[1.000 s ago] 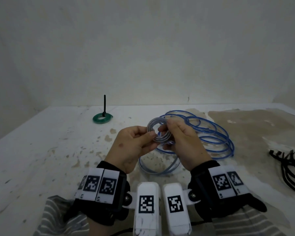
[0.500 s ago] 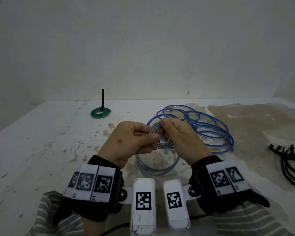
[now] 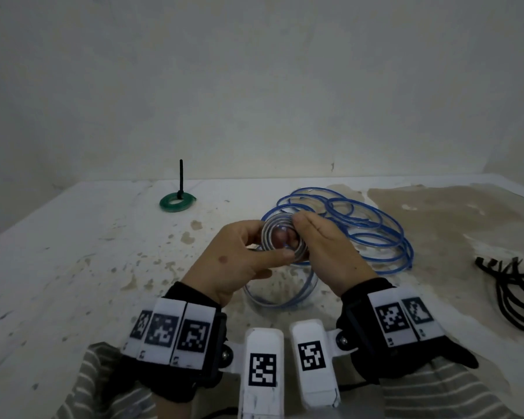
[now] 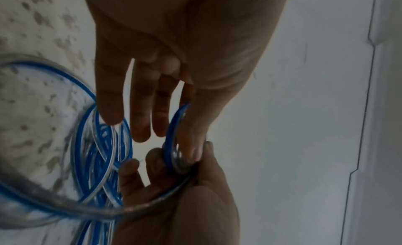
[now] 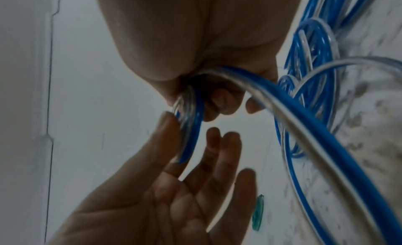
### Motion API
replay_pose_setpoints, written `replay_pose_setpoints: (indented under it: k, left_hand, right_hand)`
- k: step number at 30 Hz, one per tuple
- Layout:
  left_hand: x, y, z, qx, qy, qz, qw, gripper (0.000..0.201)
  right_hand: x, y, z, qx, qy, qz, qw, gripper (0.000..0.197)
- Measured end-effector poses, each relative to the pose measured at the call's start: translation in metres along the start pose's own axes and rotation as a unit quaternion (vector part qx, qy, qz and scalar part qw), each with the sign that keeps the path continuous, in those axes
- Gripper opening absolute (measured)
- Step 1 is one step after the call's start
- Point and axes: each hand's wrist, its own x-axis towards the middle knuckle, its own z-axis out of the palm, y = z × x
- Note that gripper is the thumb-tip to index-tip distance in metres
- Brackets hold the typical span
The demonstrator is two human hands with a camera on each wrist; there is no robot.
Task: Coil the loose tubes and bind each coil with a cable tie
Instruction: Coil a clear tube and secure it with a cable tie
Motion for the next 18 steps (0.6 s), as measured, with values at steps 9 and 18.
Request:
replay_pose_setpoints:
  k: [9, 18]
  left_hand:
    - [-0.0036, 0.0069, -0.0083, 0.006, 0.021, -0.03, 0.999, 0.006]
    - [-0.0006, 0.0054, -0.0056, -0.128, 0.038, -0.048, 0.99, 0.015]
  right_hand:
    - [-0.004, -0.0061, -0.0006, -0.108, -0.066, -0.058, 0.99, 0.034]
    - [-0.0022, -0.0053, 0.0062, 0.052, 0.017, -0.018, 0.998, 0.037]
